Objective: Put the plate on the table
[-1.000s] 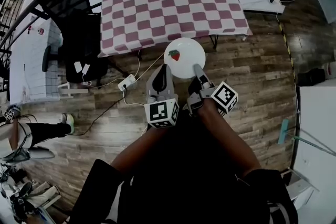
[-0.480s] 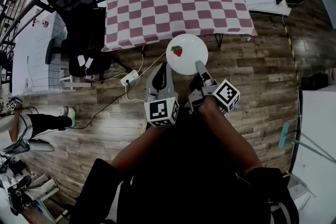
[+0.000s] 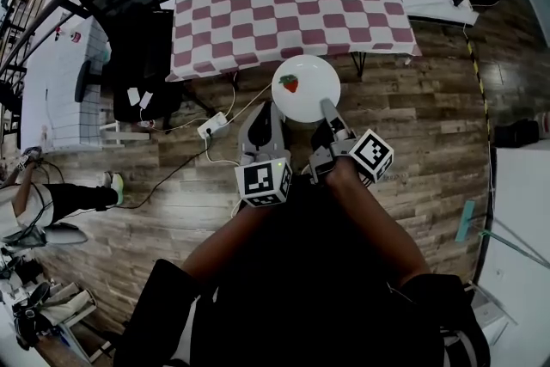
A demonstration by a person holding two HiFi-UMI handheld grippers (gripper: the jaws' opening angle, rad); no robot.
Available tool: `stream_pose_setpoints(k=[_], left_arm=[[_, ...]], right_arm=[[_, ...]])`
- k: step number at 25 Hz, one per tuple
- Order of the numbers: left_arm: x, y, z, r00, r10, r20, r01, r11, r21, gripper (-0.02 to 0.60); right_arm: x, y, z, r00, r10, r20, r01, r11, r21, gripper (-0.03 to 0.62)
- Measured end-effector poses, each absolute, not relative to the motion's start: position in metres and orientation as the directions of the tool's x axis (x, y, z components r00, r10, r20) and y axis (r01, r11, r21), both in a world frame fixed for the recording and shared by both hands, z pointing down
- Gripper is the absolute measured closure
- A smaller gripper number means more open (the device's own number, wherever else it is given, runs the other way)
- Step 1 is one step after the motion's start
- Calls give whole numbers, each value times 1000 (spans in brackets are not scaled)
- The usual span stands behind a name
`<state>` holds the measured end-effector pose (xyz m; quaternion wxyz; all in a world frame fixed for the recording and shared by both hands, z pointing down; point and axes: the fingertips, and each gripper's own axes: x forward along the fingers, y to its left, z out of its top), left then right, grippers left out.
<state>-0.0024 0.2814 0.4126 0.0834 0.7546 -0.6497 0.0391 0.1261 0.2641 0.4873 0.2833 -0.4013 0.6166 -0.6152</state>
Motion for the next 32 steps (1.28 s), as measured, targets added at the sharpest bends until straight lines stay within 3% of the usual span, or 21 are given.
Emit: stream_pose_setpoints(k=[32], left_arm=[[-7, 177, 426, 178, -969, 172, -979, -156, 135, 572]], right_arm=[[133, 170, 501, -491, -853, 177, -158, -113, -981, 583]])
